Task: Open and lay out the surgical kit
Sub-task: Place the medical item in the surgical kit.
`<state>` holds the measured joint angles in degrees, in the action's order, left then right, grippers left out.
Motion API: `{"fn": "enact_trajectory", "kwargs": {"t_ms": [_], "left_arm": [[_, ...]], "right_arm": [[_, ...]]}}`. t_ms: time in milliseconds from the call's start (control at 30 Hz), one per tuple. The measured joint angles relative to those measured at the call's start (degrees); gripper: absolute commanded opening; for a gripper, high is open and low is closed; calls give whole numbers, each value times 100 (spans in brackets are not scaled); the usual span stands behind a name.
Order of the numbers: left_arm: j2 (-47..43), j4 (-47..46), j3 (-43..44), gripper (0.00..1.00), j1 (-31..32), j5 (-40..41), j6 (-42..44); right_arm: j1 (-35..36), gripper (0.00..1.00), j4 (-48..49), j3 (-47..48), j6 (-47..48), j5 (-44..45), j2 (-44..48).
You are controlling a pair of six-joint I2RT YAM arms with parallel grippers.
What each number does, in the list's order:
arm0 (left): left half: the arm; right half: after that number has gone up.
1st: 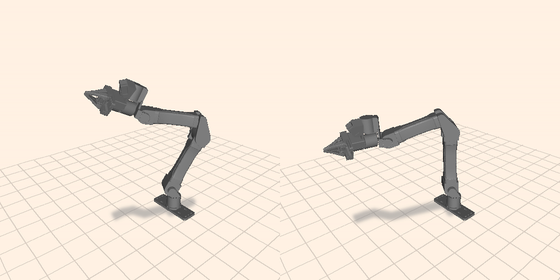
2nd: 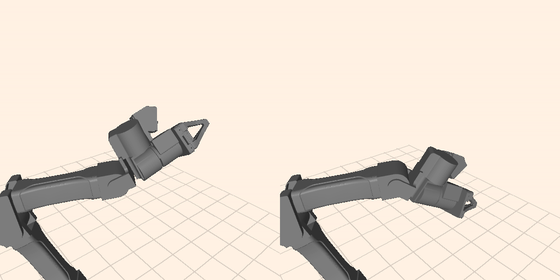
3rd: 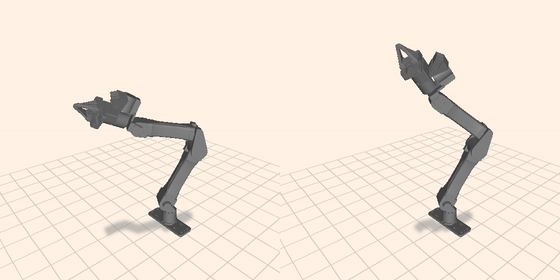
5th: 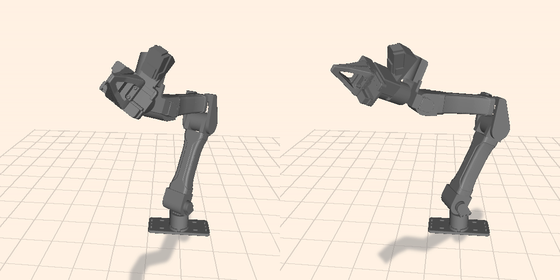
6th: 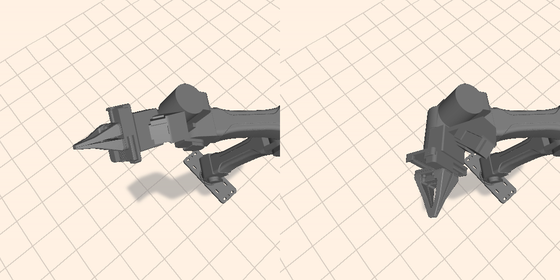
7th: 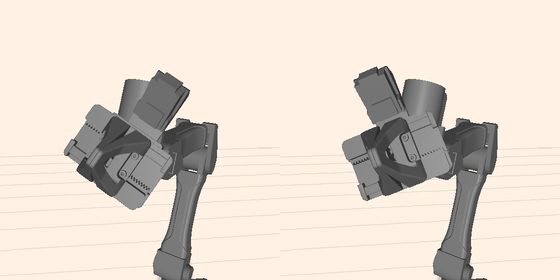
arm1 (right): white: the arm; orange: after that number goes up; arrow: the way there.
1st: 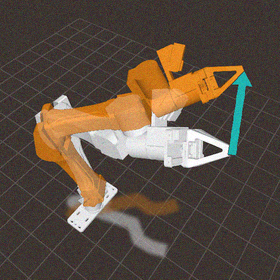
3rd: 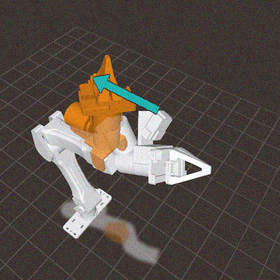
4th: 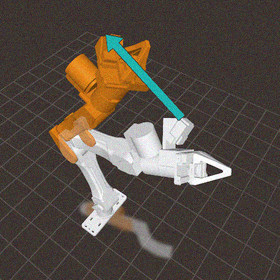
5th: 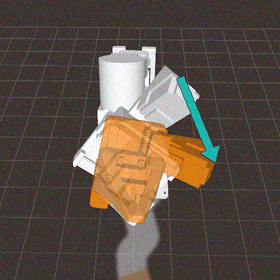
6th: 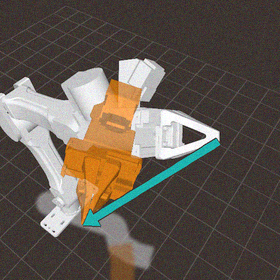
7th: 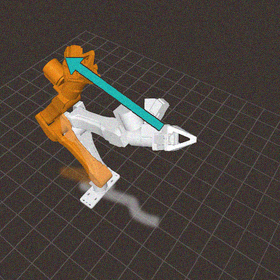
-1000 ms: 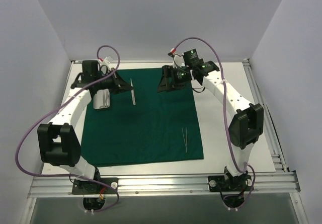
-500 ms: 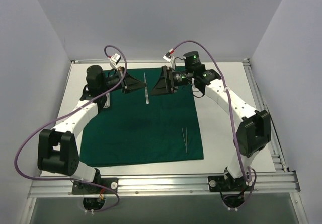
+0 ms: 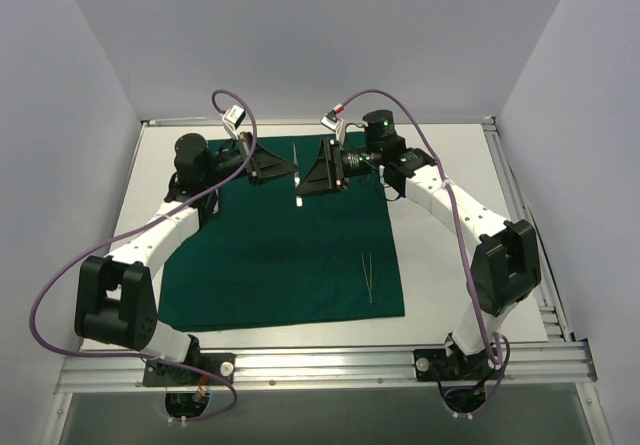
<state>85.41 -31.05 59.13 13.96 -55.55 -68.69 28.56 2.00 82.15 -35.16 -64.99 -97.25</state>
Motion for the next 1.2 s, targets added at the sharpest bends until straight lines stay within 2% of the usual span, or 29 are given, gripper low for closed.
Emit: {"fn": "enact_trajectory", "kwargs": {"t_ms": [100, 167, 300, 333, 367, 400, 500, 533, 567, 633, 800, 900, 1000, 1200], "left_arm": [[-7, -28, -59, 2, 37, 2, -42], [-7, -50, -74, 2, 59, 2, -79], [-7, -175, -92, 2, 76, 2, -149], [-7, -232, -105, 2, 76, 2, -168], [-7, -267, -111, 2, 81, 4, -175], [-7, -282, -116, 14, 83, 0, -184], [-7, -315, -116, 33, 85, -2, -205], [-7, -302, -118, 54, 85, -2, -201], [-9, -264, -116, 59, 83, -2, -101], [-44, 13, -105, 61, 37, -17, 70], [-413, 1797, -33, 61, -514, 166, 1187], [-667, 3436, 317, 62, -774, 857, 2059], [-787, 4824, 732, 63, -769, 1657, 2817], [-769, 6679, 1215, 63, -765, 3012, 3840]], "right_arm": [[0, 42, 74, 0, -46, -4, 0], [0, 30, 101, 0, -79, -11, 0], [0, 18, 173, -13, -131, -48, 0], [0, 7, 177, -15, -142, -50, 0], [0, 0, 197, -15, -155, -70, 0], [0, 0, 219, -17, -173, -96, 2], [0, 0, 229, -24, -212, -105, 15], [0, 0, 201, -24, -199, -81, 20], [2, 0, 129, -24, -164, -42, 22], [4, 0, -197, -24, 2, 127, 28], [7, 0, -1384, -17, 525, 1016, 31], [50, 0, -2225, -20, 815, 1843, 31], [129, 0, -2756, -201, 911, 2723, 101], [750, 0, -3320, -1040, 697, 4120, 348]]}}
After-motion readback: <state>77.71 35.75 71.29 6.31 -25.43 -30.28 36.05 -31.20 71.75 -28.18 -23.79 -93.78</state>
